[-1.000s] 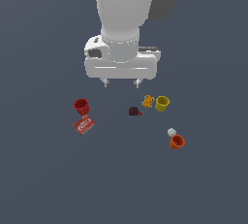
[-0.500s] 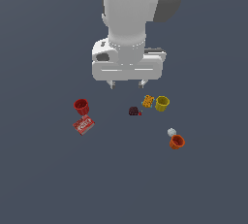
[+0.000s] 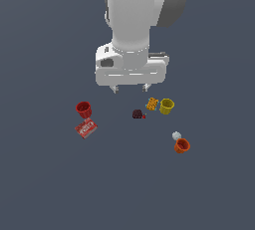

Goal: Pick up a designated object from a clutter of objects.

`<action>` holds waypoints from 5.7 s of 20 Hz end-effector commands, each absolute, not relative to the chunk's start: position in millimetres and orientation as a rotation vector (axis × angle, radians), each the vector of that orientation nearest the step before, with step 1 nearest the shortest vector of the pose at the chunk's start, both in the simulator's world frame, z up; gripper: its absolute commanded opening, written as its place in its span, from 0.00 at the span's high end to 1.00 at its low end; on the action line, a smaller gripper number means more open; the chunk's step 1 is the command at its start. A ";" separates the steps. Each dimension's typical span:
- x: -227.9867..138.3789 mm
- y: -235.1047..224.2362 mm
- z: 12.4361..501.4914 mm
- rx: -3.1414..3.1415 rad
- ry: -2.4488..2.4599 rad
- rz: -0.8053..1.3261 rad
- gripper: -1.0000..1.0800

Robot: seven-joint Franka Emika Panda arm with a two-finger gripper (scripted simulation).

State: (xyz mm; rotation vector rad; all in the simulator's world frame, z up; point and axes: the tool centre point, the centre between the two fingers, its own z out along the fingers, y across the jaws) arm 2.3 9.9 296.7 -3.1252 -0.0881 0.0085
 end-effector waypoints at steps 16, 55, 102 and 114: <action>-8.9 10.9 222.0 -3.091 -0.734 0.031 0.04; -81.7 52.3 79.2 -2.293 -2.148 0.001 0.04; -69.5 54.3 63.4 -2.283 -2.158 0.000 1.00; -32.8 60.5 161.4 -2.276 -2.158 -0.004 1.00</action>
